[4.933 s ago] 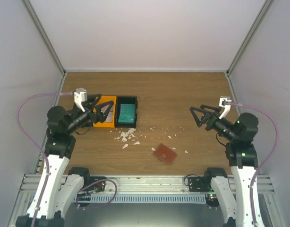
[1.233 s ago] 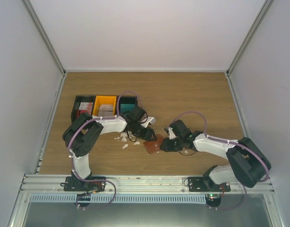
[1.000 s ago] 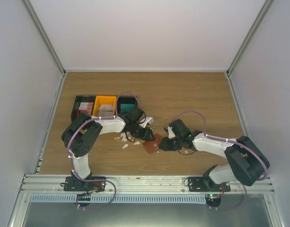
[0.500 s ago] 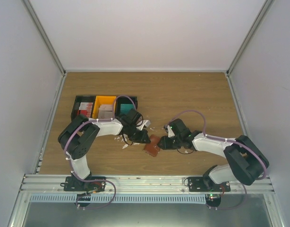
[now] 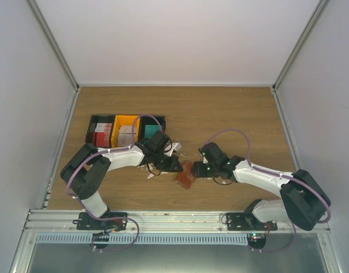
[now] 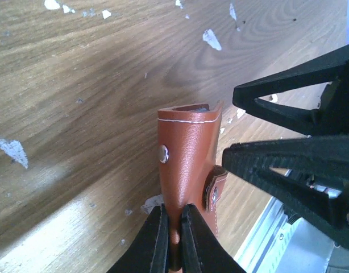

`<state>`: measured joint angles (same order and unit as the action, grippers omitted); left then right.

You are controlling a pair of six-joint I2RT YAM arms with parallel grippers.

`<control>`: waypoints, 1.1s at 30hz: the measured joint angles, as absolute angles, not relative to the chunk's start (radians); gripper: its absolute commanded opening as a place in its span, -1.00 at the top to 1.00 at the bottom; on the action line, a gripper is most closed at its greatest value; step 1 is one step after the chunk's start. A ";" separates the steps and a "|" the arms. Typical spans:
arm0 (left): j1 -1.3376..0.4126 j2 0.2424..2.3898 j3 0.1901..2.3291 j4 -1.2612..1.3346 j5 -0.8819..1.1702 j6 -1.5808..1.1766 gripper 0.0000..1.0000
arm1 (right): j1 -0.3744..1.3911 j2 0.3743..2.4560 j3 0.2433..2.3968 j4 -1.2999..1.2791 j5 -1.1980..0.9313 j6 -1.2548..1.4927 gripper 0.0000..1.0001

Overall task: Put the credit cards into the card holder
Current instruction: Open the card holder at the center of the board.

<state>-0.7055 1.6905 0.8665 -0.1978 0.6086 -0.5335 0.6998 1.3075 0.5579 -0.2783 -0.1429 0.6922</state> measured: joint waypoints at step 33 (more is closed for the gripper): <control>-0.701 1.629 0.865 -0.210 0.510 -0.596 1.00 | 0.879 1.378 0.660 -0.515 0.160 0.854 0.25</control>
<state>-0.7013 1.6287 0.8654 -0.2100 0.5102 -0.5957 0.8787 1.3785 0.6601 -0.5148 0.1600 0.8539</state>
